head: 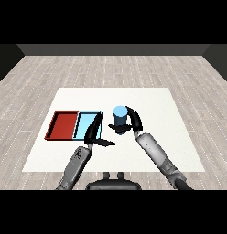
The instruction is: Pick the blue can and put it in the blue box
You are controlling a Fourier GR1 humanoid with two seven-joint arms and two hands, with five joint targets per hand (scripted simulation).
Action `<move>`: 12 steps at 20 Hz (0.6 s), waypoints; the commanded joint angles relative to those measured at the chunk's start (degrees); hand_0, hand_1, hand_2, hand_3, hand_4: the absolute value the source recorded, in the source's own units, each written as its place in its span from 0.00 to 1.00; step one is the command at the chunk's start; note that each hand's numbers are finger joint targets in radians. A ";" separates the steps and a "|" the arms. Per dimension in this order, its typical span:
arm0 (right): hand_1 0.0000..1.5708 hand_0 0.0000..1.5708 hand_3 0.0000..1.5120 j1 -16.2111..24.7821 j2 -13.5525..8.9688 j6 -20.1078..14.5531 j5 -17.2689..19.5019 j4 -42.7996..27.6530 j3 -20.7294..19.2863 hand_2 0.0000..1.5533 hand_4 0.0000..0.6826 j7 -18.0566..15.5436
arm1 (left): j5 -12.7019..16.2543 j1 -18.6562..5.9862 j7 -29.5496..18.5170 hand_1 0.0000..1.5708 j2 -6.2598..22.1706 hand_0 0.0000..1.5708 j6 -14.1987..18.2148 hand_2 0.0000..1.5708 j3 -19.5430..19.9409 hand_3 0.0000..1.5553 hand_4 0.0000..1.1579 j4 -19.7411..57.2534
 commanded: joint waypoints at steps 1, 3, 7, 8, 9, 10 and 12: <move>0.92 0.92 0.91 2.51 2.33 2.83 3.27 -1.92 -2.29 0.93 0.86 -1.16 | 1.84 -1.99 -0.75 0.00 -0.01 0.00 -0.07 0.00 -0.32 0.00 0.00 2.76; 0.93 0.93 0.91 4.12 2.50 2.80 5.30 -3.97 -2.04 0.93 0.86 -0.13 | 2.17 0.36 -1.51 0.00 -0.01 0.00 1.11 0.00 -3.29 0.00 0.00 2.28; 0.92 0.92 0.91 1.13 2.52 7.23 5.17 -3.77 -6.39 0.92 0.86 1.78 | 2.26 -0.59 -4.70 0.00 -0.01 0.00 -1.41 0.00 -0.64 0.00 0.00 6.05; 0.92 0.92 0.91 1.93 3.97 7.74 6.07 -1.76 -6.83 0.93 0.86 -0.43 | 2.76 -5.54 -1.52 0.00 -0.01 0.00 3.77 0.00 -3.03 0.00 0.00 5.54; 0.93 0.93 0.91 1.19 1.96 7.64 7.84 -7.73 -5.17 0.93 0.86 7.69 | 0.16 1.05 -0.85 0.00 -0.01 0.00 2.43 0.00 -3.59 0.00 0.00 -0.77; 0.94 0.94 0.91 -0.98 6.73 6.14 9.52 -0.08 -6.03 0.93 0.84 3.00 | 0.96 0.04 -1.60 0.00 -0.01 0.00 3.49 0.00 -4.24 0.00 0.00 2.34; 0.94 0.94 0.91 2.83 5.77 9.80 9.50 -2.21 -7.21 0.93 0.84 1.37 | 0.86 0.77 -1.37 0.00 -0.01 0.00 0.05 0.00 -2.00 0.00 0.00 1.30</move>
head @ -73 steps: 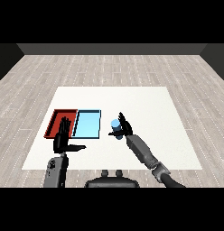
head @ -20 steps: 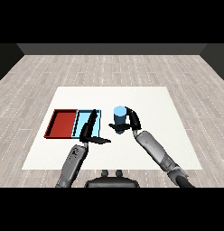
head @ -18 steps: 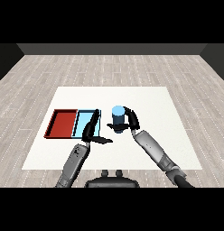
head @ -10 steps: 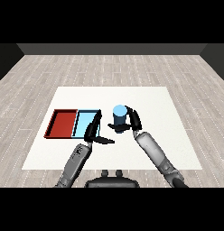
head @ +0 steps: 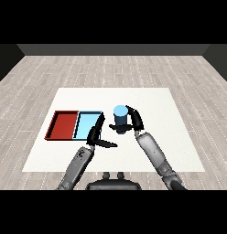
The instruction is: Pick the blue can and put it in the blue box
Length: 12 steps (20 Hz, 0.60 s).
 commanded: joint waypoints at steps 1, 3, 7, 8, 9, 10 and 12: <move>0.94 0.94 0.92 -5.72 4.62 -0.05 2.87 5.68 -2.07 0.94 0.84 2.05 | -0.08 0.49 -0.46 0.00 0.00 0.00 2.21 0.00 -2.26 0.00 0.00 0.79; 0.94 0.94 0.92 -2.33 6.13 0.63 3.80 5.98 -1.32 0.94 0.85 -1.43 | 1.46 -2.74 1.92 0.00 0.00 0.00 -0.02 0.00 0.37 0.00 0.00 1.82; 0.94 0.94 0.92 4.61 4.59 3.21 5.94 -3.36 0.14 0.93 0.87 0.38 | 1.79 -2.27 1.74 0.00 0.00 0.00 0.57 0.00 0.29 0.00 0.00 3.15; 0.94 0.94 0.92 0.43 6.48 -5.19 6.82 -0.37 7.62 0.94 0.87 2.06 | 2.29 -5.38 -2.06 0.00 0.00 0.00 1.75 0.00 -0.09 0.00 0.00 9.15; 0.94 0.94 0.91 -0.22 4.98 2.20 7.49 -0.55 0.78 0.93 0.88 3.30 | 3.43 -3.67 -3.61 0.00 0.00 0.00 2.52 0.00 -3.07 0.00 0.00 11.12; 0.95 0.95 0.92 1.23 3.60 4.98 5.30 -1.70 -1.97 0.94 0.86 1.45 | 3.73 -5.49 -4.58 0.00 0.00 0.00 2.62 0.00 -1.17 0.00 0.00 13.22; 0.95 0.95 0.92 0.42 6.51 3.14 7.63 -2.28 -0.76 0.94 0.84 3.85 | 2.71 -3.84 0.11 0.00 0.92 0.00 -0.31 0.00 2.06 0.00 0.00 8.18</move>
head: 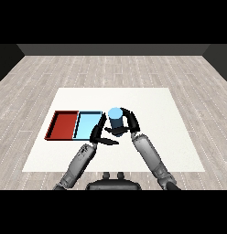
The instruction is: Pick the blue can and put it in the blue box
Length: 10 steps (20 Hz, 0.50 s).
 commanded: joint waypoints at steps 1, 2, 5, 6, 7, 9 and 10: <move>0.94 0.94 0.92 -1.33 1.89 0.91 1.67 1.03 -1.33 0.93 0.86 0.54 | 2.76 -3.33 -3.26 0.00 -0.19 0.00 4.64 0.00 -3.85 0.00 0.00 5.96; 0.94 0.94 0.92 -3.38 1.91 1.34 0.82 5.67 -2.58 0.93 0.86 -1.98 | 0.40 -2.35 -0.33 0.00 -0.19 0.00 -0.56 0.00 0.50 0.00 0.00 4.92; 0.95 0.95 0.92 -3.78 1.74 3.54 1.75 -0.25 -3.88 0.94 0.84 3.15 | 0.77 -1.28 -1.41 0.00 -0.19 0.00 3.28 0.00 -3.55 0.00 0.00 3.45; 0.95 0.95 0.92 -2.01 1.95 0.92 0.73 2.88 -0.57 0.94 0.83 -1.47 | 3.68 -3.36 -4.26 0.00 -0.19 0.00 4.31 0.00 -3.72 0.00 0.00 8.14; 0.95 0.95 0.92 0.84 1.96 0.39 2.35 -0.94 1.04 0.94 0.84 0.67 | 4.20 -5.79 -0.90 0.00 -0.19 0.00 3.40 0.00 -1.17 0.00 0.00 7.38; 0.95 0.95 0.91 0.58 1.96 -1.88 2.87 -1.04 3.61 0.94 0.83 2.28 | 2.18 -4.55 0.88 0.00 -0.19 0.00 2.41 0.00 -0.76 0.00 0.00 4.73; 0.95 0.95 0.91 -1.81 1.97 0.12 0.82 1.50 1.36 0.94 0.83 0.00 | 0.32 -1.29 0.80 0.00 -0.19 0.00 1.84 0.00 -1.21 0.00 0.00 1.64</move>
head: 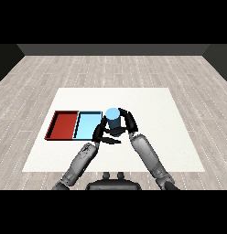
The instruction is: Pick the blue can and put it in the blue box
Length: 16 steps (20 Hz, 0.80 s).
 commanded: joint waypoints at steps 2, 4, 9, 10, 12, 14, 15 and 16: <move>0.95 0.95 0.91 2.00 0.06 2.97 1.62 -1.54 -0.34 0.94 0.81 -1.40 | 4.14 -3.87 -2.82 0.00 -0.03 0.00 2.73 0.00 -2.28 0.00 0.00 5.38; 0.96 0.96 0.91 0.69 0.31 1.51 1.10 -1.14 -0.07 0.94 0.80 0.27 | 4.75 -6.46 0.99 0.00 -0.03 0.00 5.33 0.00 -4.05 0.00 0.00 2.99; 0.95 0.95 0.91 1.01 0.31 -1.02 -0.68 0.75 4.47 0.94 0.80 -1.73 | 5.82 -9.57 -1.65 0.00 -0.02 0.00 -1.18 0.00 1.47 0.00 0.00 8.51; 0.95 0.95 0.91 -1.86 0.31 -6.27 -2.22 2.39 7.99 0.94 0.81 0.17 | 4.43 -1.40 -2.44 0.00 -0.02 0.00 1.95 0.00 -4.36 0.00 0.00 0.89; 0.86 0.86 0.91 1.39 0.31 -1.52 0.20 -1.39 5.21 0.93 0.82 -0.51 | 6.61 -4.51 -8.06 0.00 -0.02 0.00 -2.00 0.00 -1.92 0.00 0.00 7.97; 0.89 0.89 0.91 1.43 0.31 -3.47 -1.36 1.48 6.42 0.93 0.84 -3.29 | 9.20 -8.18 -1.48 0.00 -0.02 0.00 3.21 0.00 -5.10 0.00 0.00 4.81; 0.93 0.93 0.92 -4.46 0.31 -2.71 -4.23 3.18 4.03 0.94 0.85 -1.08 | 10.14 -9.67 -6.79 0.00 -0.02 0.00 1.81 0.00 -3.01 0.00 0.00 9.92; 0.95 0.95 0.92 -2.15 0.31 -6.88 -3.58 4.19 8.97 0.94 0.84 -3.33 | 6.57 -3.22 -3.25 0.00 -0.01 0.00 7.94 0.00 -8.05 0.00 0.00 2.63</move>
